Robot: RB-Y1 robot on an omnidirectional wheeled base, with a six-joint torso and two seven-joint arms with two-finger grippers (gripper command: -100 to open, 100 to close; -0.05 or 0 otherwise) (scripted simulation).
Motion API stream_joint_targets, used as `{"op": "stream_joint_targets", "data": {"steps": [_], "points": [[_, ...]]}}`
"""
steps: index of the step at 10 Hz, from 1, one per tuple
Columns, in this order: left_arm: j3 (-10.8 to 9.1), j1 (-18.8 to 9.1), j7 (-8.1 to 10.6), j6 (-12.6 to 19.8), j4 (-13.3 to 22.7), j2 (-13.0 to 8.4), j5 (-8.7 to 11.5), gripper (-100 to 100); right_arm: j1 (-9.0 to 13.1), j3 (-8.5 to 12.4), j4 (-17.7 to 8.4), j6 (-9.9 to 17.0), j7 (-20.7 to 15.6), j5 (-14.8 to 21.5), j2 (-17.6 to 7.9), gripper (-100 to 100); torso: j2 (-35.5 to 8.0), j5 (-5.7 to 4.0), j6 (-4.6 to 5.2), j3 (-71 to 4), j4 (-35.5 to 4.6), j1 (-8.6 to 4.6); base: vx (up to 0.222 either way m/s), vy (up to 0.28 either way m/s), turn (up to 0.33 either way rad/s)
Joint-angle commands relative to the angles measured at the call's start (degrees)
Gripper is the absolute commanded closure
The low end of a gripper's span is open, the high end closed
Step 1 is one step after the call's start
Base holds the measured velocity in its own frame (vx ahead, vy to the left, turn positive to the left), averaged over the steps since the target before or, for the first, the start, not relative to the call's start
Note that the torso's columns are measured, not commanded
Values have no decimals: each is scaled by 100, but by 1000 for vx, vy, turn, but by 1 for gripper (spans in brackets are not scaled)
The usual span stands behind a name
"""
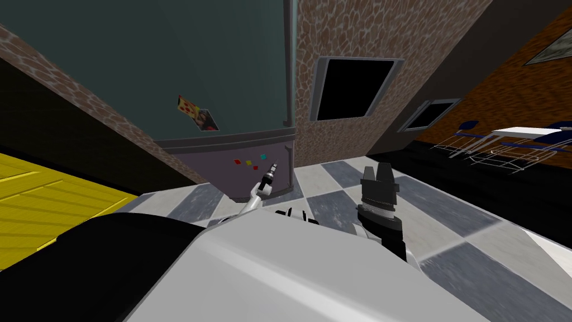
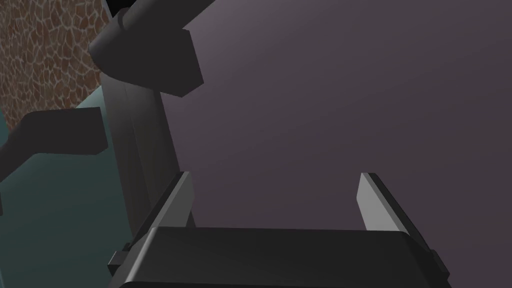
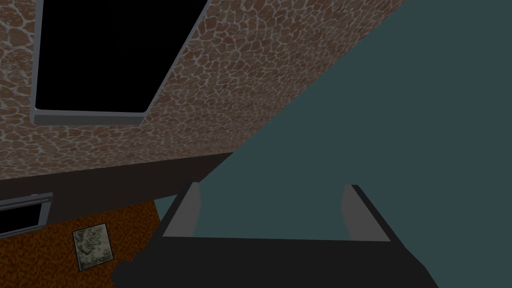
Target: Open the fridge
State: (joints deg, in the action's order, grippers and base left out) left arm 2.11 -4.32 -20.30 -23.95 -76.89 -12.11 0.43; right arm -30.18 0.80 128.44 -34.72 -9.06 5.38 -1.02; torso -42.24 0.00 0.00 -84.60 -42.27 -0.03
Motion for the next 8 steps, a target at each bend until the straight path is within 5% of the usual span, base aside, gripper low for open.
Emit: {"op": "stream_joint_targets", "data": {"steps": [1, 8], "points": [[9, -296, -98, -15, 420, -24, -34, -100, 0, 0, 0, 0, 0, 0, 0, 0, -3, 0, -1, 2, 0, 2, 8, -96, 21], [30, -843, -282, -26, 1421, -105, -103, -100, 0, 0, 0, 0, 0, 0, -1, 0, -4, 0, 0, 3, -1, 1, 0, -73, 10]]}}
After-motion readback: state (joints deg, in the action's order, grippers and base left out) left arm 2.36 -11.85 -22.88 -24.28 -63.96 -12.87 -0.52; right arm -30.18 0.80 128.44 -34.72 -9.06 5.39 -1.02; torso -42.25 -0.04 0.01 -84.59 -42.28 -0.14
